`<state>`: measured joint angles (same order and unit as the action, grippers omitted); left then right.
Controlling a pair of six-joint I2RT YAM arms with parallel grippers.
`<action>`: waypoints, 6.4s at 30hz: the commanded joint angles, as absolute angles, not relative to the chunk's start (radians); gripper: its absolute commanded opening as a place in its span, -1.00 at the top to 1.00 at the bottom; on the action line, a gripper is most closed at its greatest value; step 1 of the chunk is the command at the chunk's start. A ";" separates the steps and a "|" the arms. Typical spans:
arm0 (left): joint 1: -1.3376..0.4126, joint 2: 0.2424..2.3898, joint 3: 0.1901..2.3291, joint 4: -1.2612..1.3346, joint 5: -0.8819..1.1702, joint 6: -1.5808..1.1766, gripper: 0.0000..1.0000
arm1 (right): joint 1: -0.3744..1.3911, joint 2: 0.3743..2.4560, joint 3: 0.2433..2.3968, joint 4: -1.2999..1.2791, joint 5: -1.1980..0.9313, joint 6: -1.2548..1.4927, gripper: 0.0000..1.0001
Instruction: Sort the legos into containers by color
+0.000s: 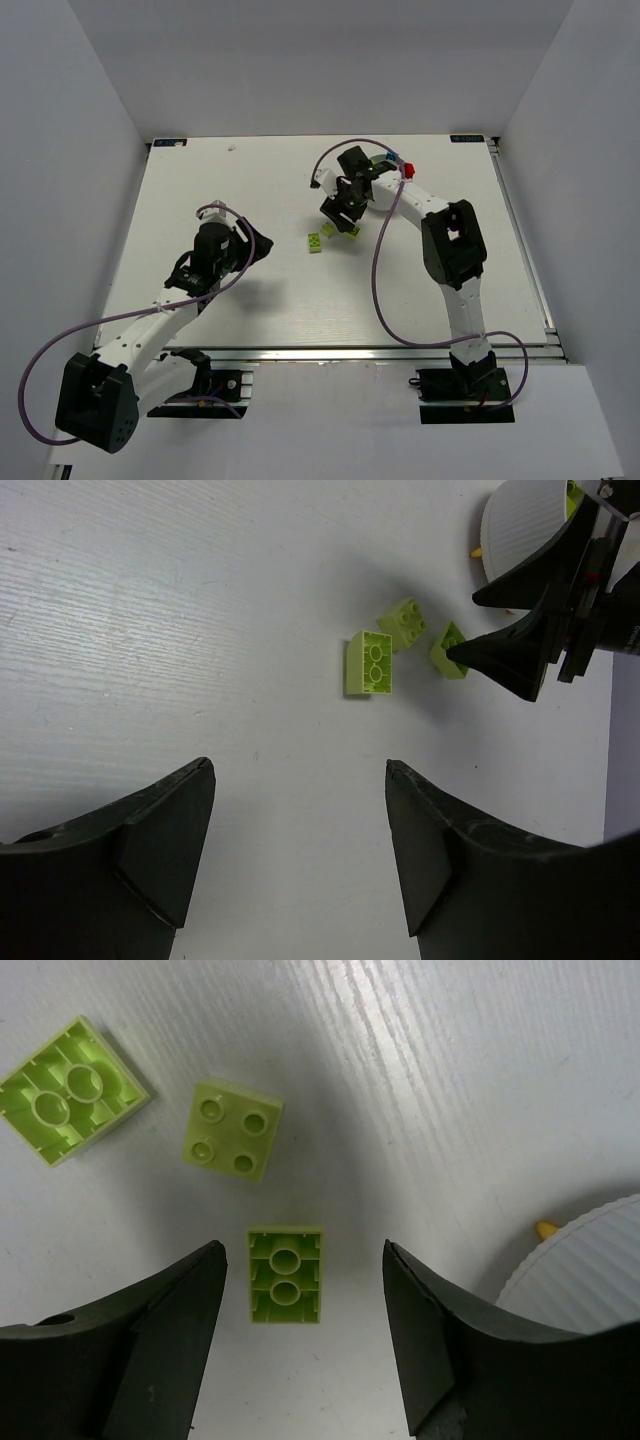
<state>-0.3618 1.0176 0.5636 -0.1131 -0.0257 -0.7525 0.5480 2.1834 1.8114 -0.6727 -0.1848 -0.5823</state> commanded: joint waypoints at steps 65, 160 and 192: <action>-0.360 1.037 0.538 -0.043 0.032 -0.785 -0.56 | 0.172 1.937 1.466 0.368 -0.387 0.009 0.95; -0.736 2.000 1.399 -0.451 -0.428 -0.678 -0.06 | 0.118 1.382 1.101 -0.094 -0.696 -0.258 -0.58; -0.750 1.443 0.790 0.319 0.130 -0.445 0.73 | 0.357 1.635 1.250 -0.279 -0.778 0.373 -0.16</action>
